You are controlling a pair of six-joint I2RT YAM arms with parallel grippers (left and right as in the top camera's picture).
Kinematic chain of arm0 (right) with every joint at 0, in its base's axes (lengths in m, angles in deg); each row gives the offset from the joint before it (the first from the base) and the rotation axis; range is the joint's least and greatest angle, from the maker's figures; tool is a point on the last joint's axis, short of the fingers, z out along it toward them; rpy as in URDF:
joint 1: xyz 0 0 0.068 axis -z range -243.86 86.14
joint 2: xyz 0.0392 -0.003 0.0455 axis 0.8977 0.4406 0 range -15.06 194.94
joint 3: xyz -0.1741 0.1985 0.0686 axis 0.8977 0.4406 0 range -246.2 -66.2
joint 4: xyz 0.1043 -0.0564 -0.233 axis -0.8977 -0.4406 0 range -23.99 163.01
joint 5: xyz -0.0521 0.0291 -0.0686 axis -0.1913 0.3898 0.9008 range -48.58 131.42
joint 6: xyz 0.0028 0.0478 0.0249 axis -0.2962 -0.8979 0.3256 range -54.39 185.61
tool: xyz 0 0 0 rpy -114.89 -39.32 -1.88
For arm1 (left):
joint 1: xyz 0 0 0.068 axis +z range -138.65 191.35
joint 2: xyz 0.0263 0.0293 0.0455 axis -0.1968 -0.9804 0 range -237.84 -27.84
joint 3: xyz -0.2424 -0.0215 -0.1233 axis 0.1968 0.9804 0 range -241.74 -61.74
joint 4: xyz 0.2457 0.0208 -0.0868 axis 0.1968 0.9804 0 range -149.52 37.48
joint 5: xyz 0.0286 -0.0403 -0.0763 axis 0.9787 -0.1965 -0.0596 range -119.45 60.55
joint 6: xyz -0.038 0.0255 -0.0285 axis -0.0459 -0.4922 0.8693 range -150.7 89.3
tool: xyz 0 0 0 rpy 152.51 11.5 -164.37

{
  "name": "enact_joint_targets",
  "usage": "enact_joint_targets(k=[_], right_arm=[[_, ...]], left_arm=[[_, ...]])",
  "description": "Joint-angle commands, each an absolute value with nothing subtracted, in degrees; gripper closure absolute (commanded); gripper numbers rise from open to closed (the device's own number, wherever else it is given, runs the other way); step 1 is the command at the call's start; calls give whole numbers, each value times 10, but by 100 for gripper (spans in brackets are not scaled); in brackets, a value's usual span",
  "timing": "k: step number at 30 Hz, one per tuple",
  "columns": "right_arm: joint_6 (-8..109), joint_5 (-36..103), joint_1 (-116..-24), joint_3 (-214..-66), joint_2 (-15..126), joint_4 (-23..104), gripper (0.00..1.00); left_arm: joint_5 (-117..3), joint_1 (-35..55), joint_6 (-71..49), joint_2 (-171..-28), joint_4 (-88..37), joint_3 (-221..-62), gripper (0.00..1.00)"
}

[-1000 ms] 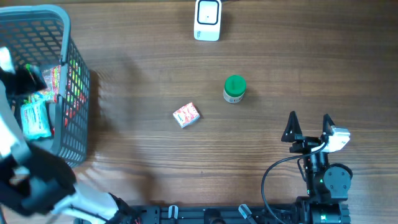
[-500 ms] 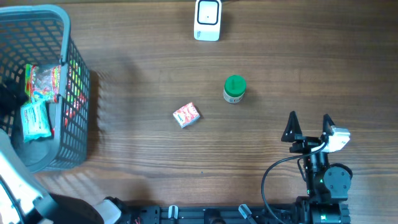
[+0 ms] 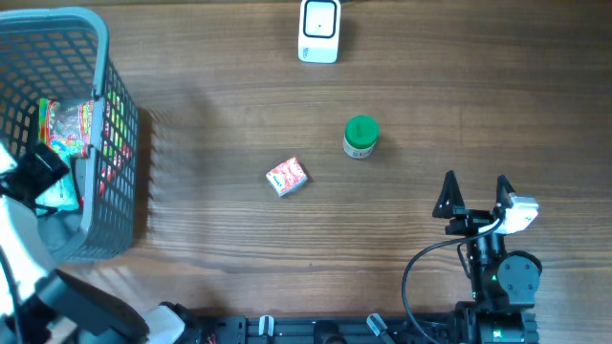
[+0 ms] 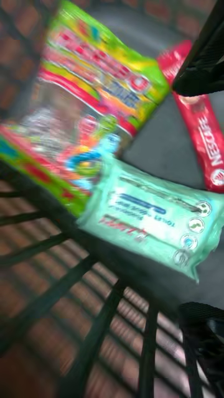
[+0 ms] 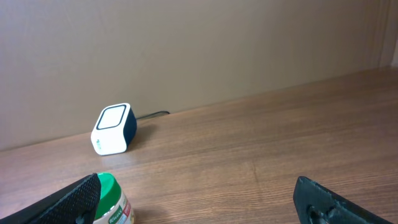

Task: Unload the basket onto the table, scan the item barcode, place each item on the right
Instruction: 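Reach the left gripper back into the basket toward the green wipes pack, then lift the Zappy wipes pack and place it beside the tissue box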

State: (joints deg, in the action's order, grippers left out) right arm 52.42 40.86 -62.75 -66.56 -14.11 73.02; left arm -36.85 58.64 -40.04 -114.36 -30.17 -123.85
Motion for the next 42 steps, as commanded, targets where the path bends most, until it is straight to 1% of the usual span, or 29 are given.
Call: enact_joint_targets(k=[1,5,8,14,18,19,21,23,26,28,30,33,34,36,40,42], right_arm=[[519,414,-630,-665,-143,734,0],[519,414,-630,-665,-143,734,0],[519,414,-630,-665,-143,734,0],[519,414,-630,-665,-143,734,0],[519,414,-630,-665,-143,734,0],[519,415,-630,-665,-143,734,0],[519,414,-630,-665,-143,734,0],[519,414,-630,-665,-143,734,0],[519,414,-630,-665,-143,734,0],[519,414,-630,-665,-143,734,0],[519,414,-630,-665,-143,734,0],[519,414,-630,-665,-143,734,0],[519,414,-630,-665,-143,734,0],[519,414,-630,-665,-143,734,1],[519,414,-630,-665,-143,734,0],[519,414,-630,-665,-143,734,0]], left_arm=[[-360,588,-485,-1210,-301,-1236,0],[-321,588,-485,-1246,-329,-1236,0],[-322,588,-485,-1268,-361,-1236,0],[-326,588,-485,-1337,-377,-1236,0],[-326,588,-485,-1348,-382,-1236,0],[-326,588,-485,-1348,-383,-1237,7],[-326,588,-483,-1347,-381,-1237,27],[-326,588,-483,-1337,-381,-1237,37],[-326,588,-483,-1301,-380,-1249,48],[-326,588,-472,-1264,-377,-1260,49],[-326,588,-443,-1212,-379,-1269,50],[-329,587,-394,-1129,-383,-1291,53],[-342,587,-369,-1084,-383,-1302,54],[-398,587,-328,-1005,-384,-1313,55],[-606,579,-258,-870,-414,-1319,53],[-687,541,-200,-809,-418,-1319,53]])
